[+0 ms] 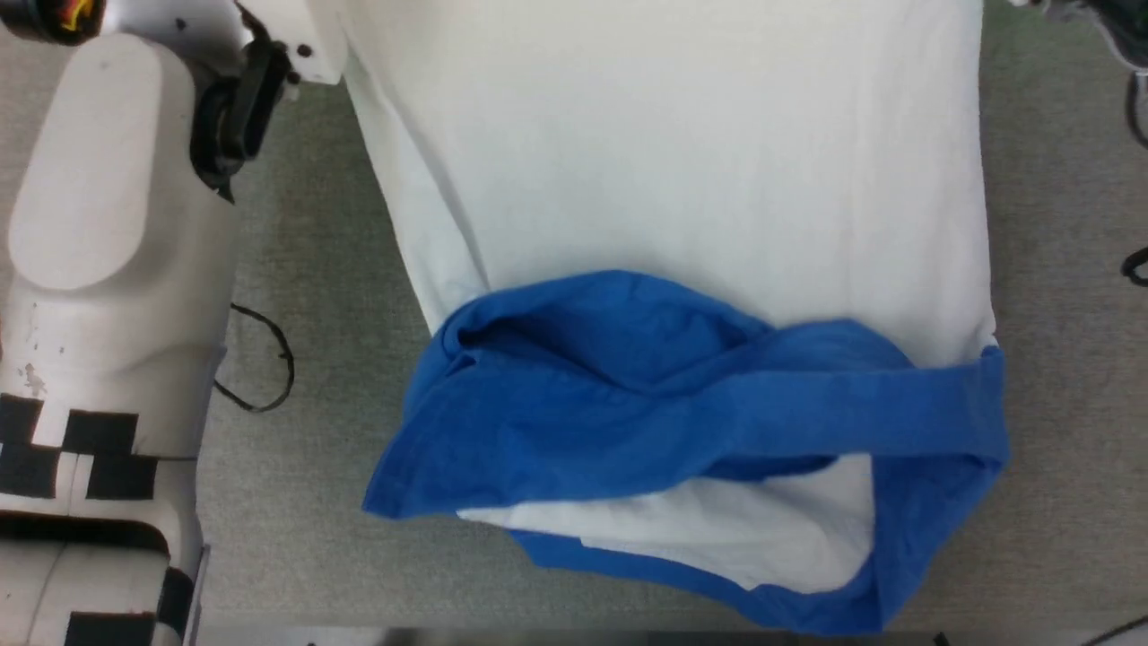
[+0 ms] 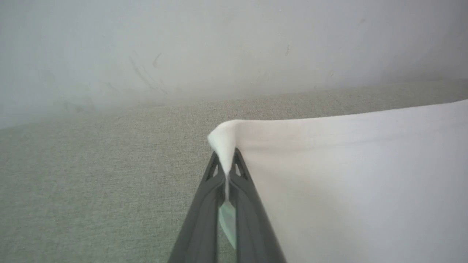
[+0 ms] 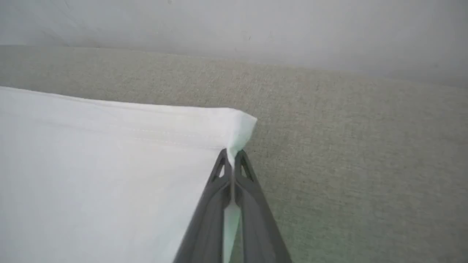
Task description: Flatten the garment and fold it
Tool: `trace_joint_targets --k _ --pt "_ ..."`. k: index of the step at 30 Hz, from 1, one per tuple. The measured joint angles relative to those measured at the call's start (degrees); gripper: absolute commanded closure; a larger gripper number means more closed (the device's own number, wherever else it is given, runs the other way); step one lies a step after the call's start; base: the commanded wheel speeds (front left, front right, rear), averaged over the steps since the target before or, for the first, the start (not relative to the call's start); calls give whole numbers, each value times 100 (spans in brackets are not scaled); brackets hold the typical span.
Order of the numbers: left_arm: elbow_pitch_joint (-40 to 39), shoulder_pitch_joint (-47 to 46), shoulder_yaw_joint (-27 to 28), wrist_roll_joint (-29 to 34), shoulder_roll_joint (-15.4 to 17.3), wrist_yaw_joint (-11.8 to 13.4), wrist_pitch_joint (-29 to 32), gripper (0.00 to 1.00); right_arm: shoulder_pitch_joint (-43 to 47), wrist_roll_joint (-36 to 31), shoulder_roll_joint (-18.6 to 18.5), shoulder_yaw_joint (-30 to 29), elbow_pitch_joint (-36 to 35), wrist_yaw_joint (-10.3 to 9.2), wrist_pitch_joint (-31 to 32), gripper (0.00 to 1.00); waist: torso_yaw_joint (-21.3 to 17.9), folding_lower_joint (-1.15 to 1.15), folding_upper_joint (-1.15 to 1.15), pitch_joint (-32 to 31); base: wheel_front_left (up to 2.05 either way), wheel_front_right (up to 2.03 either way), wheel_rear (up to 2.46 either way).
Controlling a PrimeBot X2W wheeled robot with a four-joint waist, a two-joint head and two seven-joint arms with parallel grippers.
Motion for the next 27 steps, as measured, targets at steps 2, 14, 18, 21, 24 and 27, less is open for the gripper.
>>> trace_joint_targets --k 2,14,18,21,24,27 --pt "177 -27 34 20 38 2 -279 100 -29 19 -48 -122 108 7 -617 100 -42 0 0 -222 0 0 0" --pt "254 307 281 -178 79 54 -1107 100 398 35 -109 151 -226 9 -2084 100 -214 -1 0 -1170 0 0 0" --pt "-216 1445 438 -415 42 179 -1299 100 1372 188 -321 439 -849 8 -2248 100 -239 -2 0 -1526 0 0 0" --pt "-812 2426 536 -542 29 342 -1348 100 2182 288 -541 546 -1430 8 -2347 100 -259 -2 0 -1804 0 0 0" --pt "-1529 3330 544 -575 41 487 -1397 100 2943 354 -843 454 -2011 9 -2425 100 -281 -3 0 -2061 0 0 0" --pt "-2190 4118 523 -576 56 643 -1382 100 3737 366 -1100 225 -2560 11 -2413 100 -306 -3 0 -2289 0 0 0"
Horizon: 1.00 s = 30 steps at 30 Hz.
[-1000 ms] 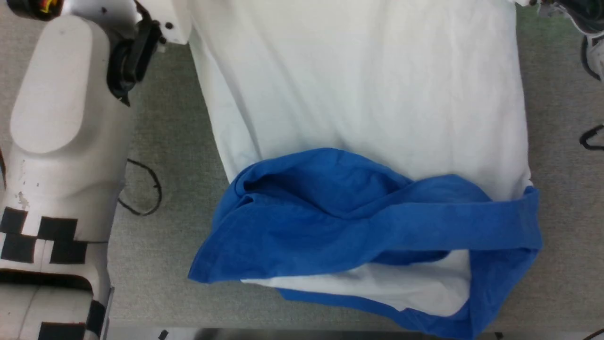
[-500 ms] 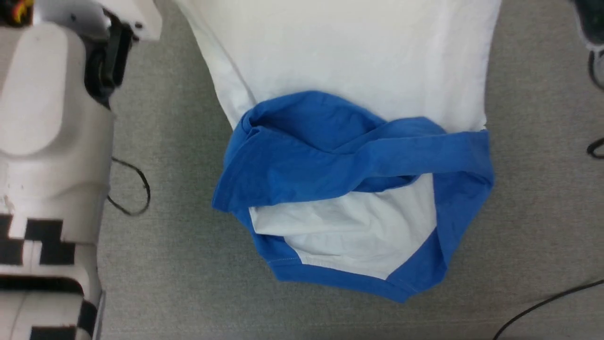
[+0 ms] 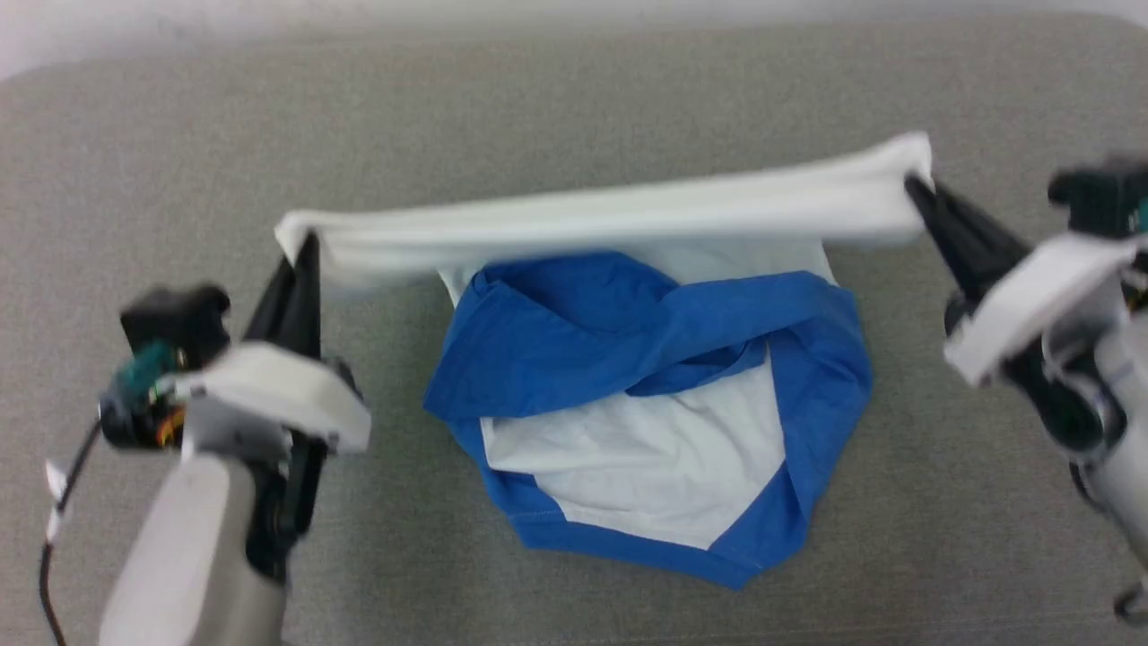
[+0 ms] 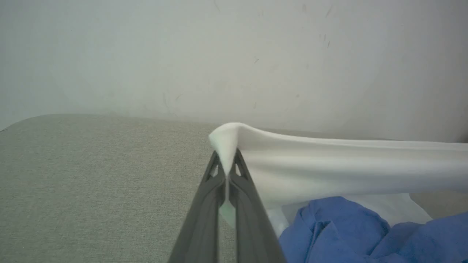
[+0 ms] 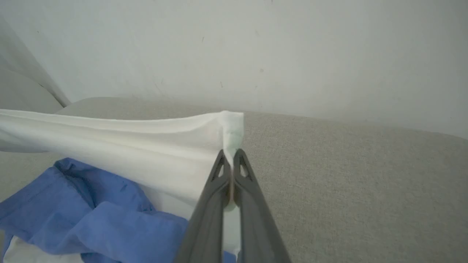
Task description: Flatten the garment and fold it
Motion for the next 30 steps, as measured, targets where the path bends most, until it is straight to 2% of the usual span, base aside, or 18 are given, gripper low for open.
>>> trace_joint_targets --k 4,8,14,20,21,22,23,24,25,30 --pt "-650 948 -23 23 31 229 107 100 1120 -36 -194 -464 -678 1 148 100 -44 0 0 -258 0 0 0" --pt "-1009 1803 -186 8 4 379 328 100 2286 -182 -168 -924 -1199 0 592 100 -106 0 0 -440 0 0 0" --pt "-720 2593 -416 -96 -185 476 428 100 3583 -664 413 -1668 -1577 -4 1160 100 -241 1 0 -510 0 0 0" --pt "-151 2747 -593 -168 -297 456 452 100 4134 -1603 1134 -2321 -1737 -5 1477 100 -299 2 0 -450 0 0 0" --pt "-74 2747 -655 -169 -304 389 454 100 4200 -1748 1244 -2408 -1750 -5 1536 100 -291 2 0 -447 0 0 0" --pt "3 2746 -698 -180 -330 324 447 100 4256 -1864 1351 -2471 -1773 -7 1569 82 -283 2 0 -446 0 0 0" --pt "86 2736 -731 -204 -372 298 441 64 4300 -1952 1456 -2510 -1800 -7 1611 66 -274 2 0 -446 0 0 0" --pt "151 2724 -775 -203 -410 246 385 0 4336 -2007 1552 -2530 -1828 -7 1664 37 -266 2 0 -450 0 0 0" --pt "223 2700 -818 -202 -435 202 335 0 4376 -2034 1648 -2552 -1857 -8 1714 0 -258 2 0 -460 0 0 0" --pt "372 2559 -764 -216 -636 129 -198 0 4669 -2274 2050 -2713 -2178 -8 1662 0 -213 2 0 -539 0 0 0"
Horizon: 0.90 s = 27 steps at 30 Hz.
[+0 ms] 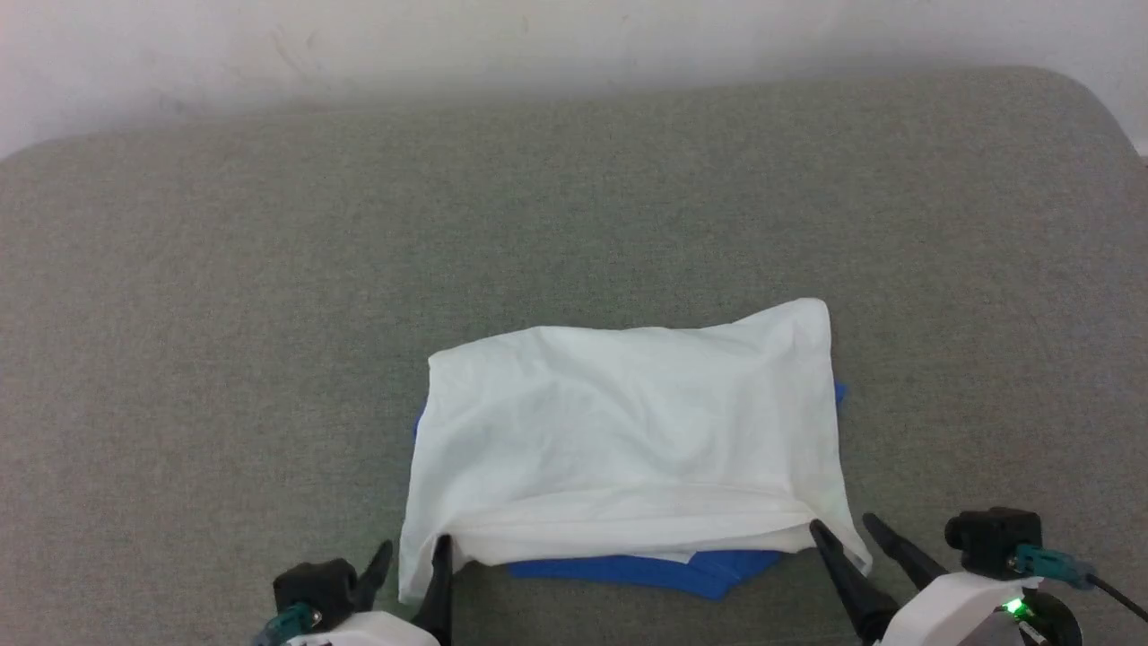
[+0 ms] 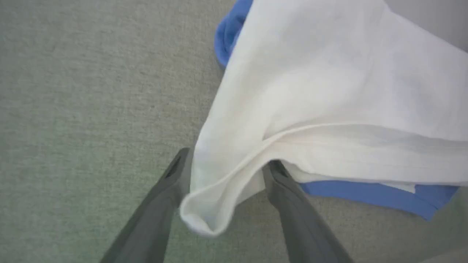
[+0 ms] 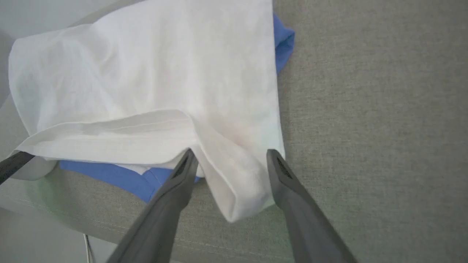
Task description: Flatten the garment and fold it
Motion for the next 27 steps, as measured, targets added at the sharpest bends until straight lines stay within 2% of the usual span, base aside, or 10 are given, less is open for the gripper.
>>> trace_joint_targets --k 6,11,18,23,27 --pt "-253 -79 269 104 37 47 -834 0 184 -305 276 -421 -881 -4 -415 0 4 0 0 -122 0 0 0" --pt "-695 -142 557 312 66 189 -1123 0 154 -482 323 -818 -1258 -4 -145 0 33 0 0 -123 0 0 0" --pt "-1473 -347 1024 860 -47 223 -1178 0 -256 -337 -48 -1267 -735 -5 926 0 225 0 0 -67 0 0 0" --pt "-1703 -225 1220 1226 -112 196 -1179 0 -620 43 -270 -1017 -242 -5 1725 0 436 0 0 -25 0 0 0" --pt "-1750 -70 1346 1367 -191 178 -1179 0 -961 269 -307 -784 134 -5 1996 0 627 0 0 3 0 0 0"
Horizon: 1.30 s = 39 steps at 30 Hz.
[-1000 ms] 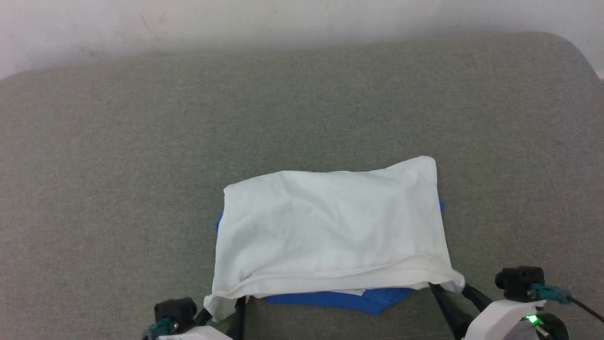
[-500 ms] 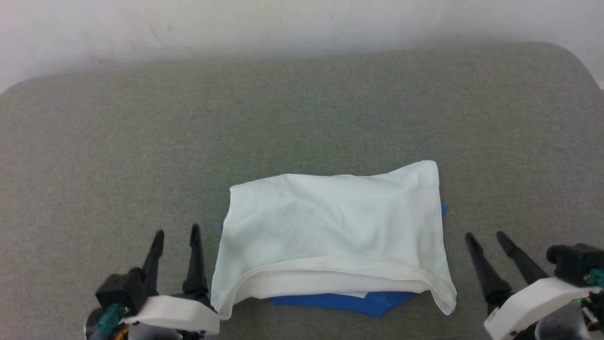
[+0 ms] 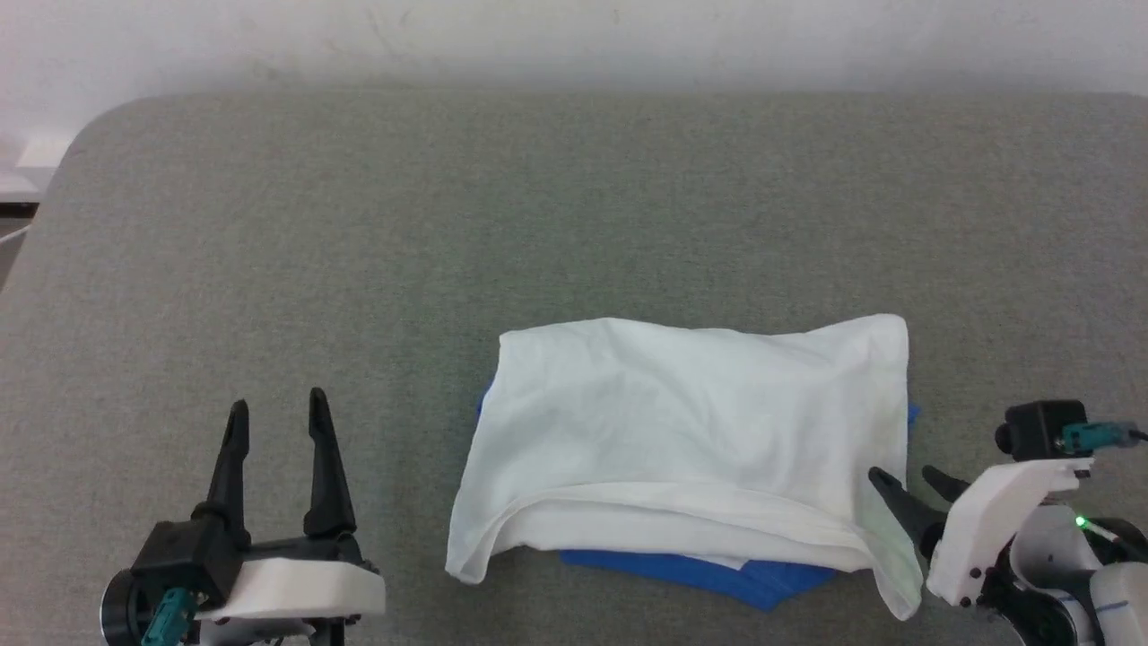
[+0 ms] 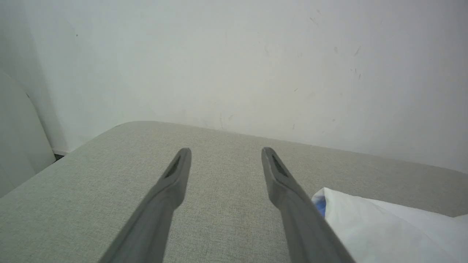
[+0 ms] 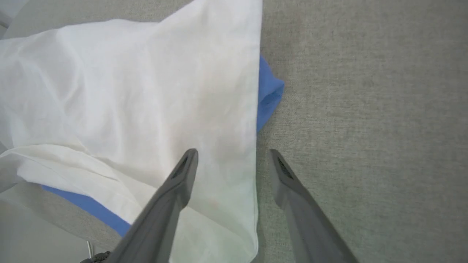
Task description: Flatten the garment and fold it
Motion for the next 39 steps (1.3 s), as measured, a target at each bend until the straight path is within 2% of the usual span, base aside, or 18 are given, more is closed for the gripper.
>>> trace_joint_targets --k 8,12,13,14,15,16,20,28,33,39 --pt "5 10 43 187 -149 -197 1 0 -684 235 -40 288 1254 0 304 0 303 0 0 96 0 0 0" --pt "21 9 49 243 -227 -263 0 0 -981 487 -114 534 1679 -2 687 0 364 -1 0 110 0 0 0" --pt "34 10 66 253 -240 -293 0 0 -1043 546 -130 603 1734 -8 772 9 365 -1 0 105 0 0 0" --pt "46 10 78 260 -246 -301 0 0 -1090 624 -135 659 1781 -9 822 62 366 -1 0 94 0 0 0" --pt "60 10 87 267 -252 -303 0 0 -1117 686 -140 732 1811 -9 832 85 364 -1 0 80 0 0 0" --pt "73 10 99 269 -257 -323 0 0 -1131 738 -138 812 1827 -9 829 100 360 -1 0 65 0 0 0" --pt "202 15 103 310 -278 -408 0 0 -1140 837 -101 1114 1844 -7 620 100 331 0 0 -6 0 0 0" --pt "444 53 76 510 -240 -488 0 0 -1126 776 -361 1428 1456 -1 -153 100 244 0 0 -275 0 0 0" --pt "445 174 94 501 -244 -488 0 0 -942 645 -653 1137 1156 0 -211 100 152 0 0 -470 0 0 0" --pt "439 274 91 485 -272 -494 0 0 -417 261 -946 269 1042 1 53 100 9 -1 0 -614 0 0 0"
